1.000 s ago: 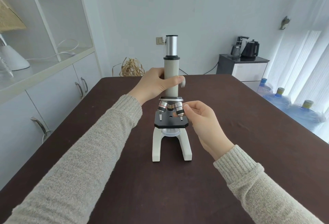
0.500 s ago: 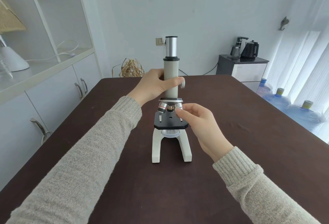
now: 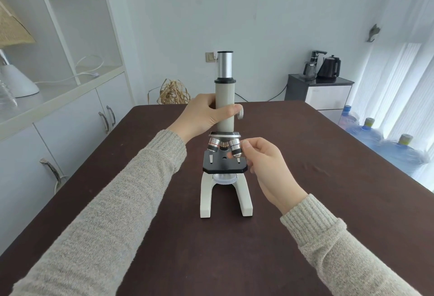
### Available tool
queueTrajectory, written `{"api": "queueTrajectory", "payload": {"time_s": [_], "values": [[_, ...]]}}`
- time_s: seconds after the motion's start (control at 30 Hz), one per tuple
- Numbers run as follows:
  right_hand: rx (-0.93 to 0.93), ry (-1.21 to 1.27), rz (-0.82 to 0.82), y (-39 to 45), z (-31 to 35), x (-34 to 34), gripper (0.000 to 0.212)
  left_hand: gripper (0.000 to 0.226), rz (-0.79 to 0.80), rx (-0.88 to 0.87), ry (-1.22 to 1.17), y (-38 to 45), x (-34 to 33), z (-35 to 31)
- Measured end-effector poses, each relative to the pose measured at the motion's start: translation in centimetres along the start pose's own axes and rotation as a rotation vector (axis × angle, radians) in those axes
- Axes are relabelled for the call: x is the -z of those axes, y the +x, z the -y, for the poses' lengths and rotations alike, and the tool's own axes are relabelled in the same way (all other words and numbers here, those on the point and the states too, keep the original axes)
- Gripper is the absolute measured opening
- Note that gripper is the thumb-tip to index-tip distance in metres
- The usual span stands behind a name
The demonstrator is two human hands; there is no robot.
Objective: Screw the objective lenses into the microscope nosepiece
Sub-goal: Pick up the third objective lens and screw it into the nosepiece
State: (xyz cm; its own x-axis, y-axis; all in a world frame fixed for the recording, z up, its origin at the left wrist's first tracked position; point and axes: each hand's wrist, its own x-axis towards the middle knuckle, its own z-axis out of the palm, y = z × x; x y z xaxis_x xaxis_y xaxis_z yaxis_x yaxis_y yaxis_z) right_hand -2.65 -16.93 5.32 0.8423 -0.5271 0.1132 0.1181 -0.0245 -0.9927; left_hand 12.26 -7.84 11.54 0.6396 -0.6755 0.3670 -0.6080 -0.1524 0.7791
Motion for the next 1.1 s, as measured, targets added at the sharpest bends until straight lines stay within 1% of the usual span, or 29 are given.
{"api": "queueTrajectory", "payload": {"time_s": [0.1, 0.27, 0.47, 0.53, 0.63, 0.7, 0.9, 1.03, 1.1], "values": [[-0.017, 0.011, 0.012, -0.15, 0.33, -0.15, 0.030, 0.017, 0.003, -0.006, 0.006, 0.01, 0.06, 0.01], [-0.005, -0.009, 0.019, -0.22, 0.32, -0.28, 0.034, 0.017, -0.001, -0.003, 0.011, 0.11, 0.02, 0.06], [0.005, -0.035, 0.029, 0.18, 0.06, -0.03, 0.021, 0.020, 0.001, -0.008, 0.009, 0.02, -0.04, -0.01], [0.018, -0.063, 0.045, 0.16, -0.01, 0.23, 0.018, 0.016, -0.011, -0.001, 0.001, 0.03, -0.02, 0.00], [0.038, -0.089, 0.066, 0.08, -0.07, 0.41, 0.020, 0.015, -0.007, 0.002, -0.008, -0.05, 0.03, -0.04], [0.043, -0.079, 0.045, 0.17, -0.10, 0.46, 0.021, 0.015, 0.003, -0.005, -0.009, -0.13, 0.03, -0.15], [0.016, -0.056, 0.004, 0.33, -0.03, 0.35, 0.015, 0.015, 0.024, -0.016, -0.001, -0.39, 0.06, -0.53], [-0.007, -0.032, -0.017, 0.02, 0.27, 0.01, 0.032, 0.014, 0.009, -0.012, -0.013, -0.18, 0.06, -0.23], [-0.009, -0.024, -0.014, -0.21, 0.44, -0.25, 0.035, 0.017, -0.003, -0.009, -0.015, -0.11, 0.04, -0.10]]}}
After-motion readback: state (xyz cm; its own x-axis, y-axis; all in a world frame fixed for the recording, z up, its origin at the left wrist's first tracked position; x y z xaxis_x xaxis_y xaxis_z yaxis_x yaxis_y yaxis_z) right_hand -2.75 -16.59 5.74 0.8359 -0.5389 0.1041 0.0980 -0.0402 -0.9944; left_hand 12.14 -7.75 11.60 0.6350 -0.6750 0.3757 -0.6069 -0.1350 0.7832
